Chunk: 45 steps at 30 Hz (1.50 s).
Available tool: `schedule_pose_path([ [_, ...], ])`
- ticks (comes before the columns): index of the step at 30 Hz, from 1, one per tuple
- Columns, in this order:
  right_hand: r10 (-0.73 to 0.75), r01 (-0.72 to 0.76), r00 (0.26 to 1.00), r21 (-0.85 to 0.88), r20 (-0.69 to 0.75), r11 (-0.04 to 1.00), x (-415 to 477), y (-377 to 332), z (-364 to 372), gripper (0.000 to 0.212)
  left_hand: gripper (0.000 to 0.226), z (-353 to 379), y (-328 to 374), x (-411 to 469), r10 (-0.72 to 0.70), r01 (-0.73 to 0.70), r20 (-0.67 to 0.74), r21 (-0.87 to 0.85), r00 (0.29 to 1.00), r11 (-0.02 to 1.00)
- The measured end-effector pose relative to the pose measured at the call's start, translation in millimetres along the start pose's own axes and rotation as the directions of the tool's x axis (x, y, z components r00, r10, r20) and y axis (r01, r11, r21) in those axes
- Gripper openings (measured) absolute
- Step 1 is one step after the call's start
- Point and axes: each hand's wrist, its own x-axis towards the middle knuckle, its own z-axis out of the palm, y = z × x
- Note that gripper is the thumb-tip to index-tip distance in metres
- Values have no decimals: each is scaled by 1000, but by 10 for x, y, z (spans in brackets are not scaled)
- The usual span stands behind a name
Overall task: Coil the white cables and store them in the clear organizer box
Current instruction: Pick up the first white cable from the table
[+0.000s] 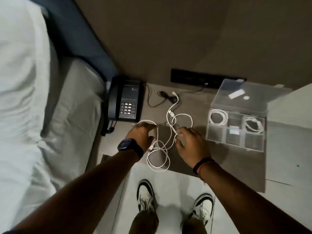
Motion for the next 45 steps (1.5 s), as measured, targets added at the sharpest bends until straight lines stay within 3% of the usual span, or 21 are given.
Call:
schedule_pose_path([
  [4,43,-49,995,65,87,997,229,181,632,21,51,421,-326,327,95,-114,99,203,991,973],
  [7,47,-59,989,76,143,995,337,293,1017,20,41,596,-437,497,205,-258,171,395,964,881],
  [11,9,-27,986,104,168,994,391,317,1247,25,28,617,-492,643,310,-348,158,436,937,830],
  [14,2,-15,994,116,109,993,384,312,1241,21,21,531,-461,685,492,-471,74,438,867,765],
  [16,12,-11,1000,162,-7,987,374,310,1160,21,17,429,-452,692,541,-498,32,440,840,747],
  [21,-33,88,970,225,-240,970,404,305,734,23,24,105,-402,800,370,-309,-157,312,916,898],
  [25,-139,172,921,60,-365,983,461,303,348,23,22,-130,-353,810,229,-133,-282,321,932,938],
  [27,-158,199,892,53,-424,979,462,223,174,20,31,-164,-216,740,299,-196,-271,351,915,916],
  [29,-162,238,891,133,-424,962,477,103,-6,19,46,-167,7,662,492,-413,-148,371,858,832],
  [31,-197,273,884,127,-425,954,472,-15,-229,19,40,-231,232,585,563,-505,-111,328,819,798],
  [34,-264,303,874,33,-407,952,441,-140,-640,20,25,-568,412,501,512,-446,-279,270,812,853],
  [37,-295,286,914,-75,-279,955,364,-318,-1180,22,28,-1063,545,370,533,-363,-325,459,781,811],
  [38,-307,285,917,-119,-256,951,339,-404,-1393,26,25,-1273,581,337,471,-287,-334,473,816,833],
  [40,-337,285,907,-219,-253,933,286,-606,-1831,34,20,-1709,643,232,203,-42,-387,386,899,922],
  [42,-326,255,905,-264,-273,930,217,-861,-2325,35,25,-2118,741,37,-9,135,-384,303,923,943],
  [43,-318,246,903,-256,-290,935,190,-1003,-2579,35,38,-2293,863,-64,15,106,-386,289,923,951],
  [45,-336,269,891,-242,-306,932,118,-1312,-3018,34,74,-2565,1250,-271,215,-128,-381,242,899,962],
])
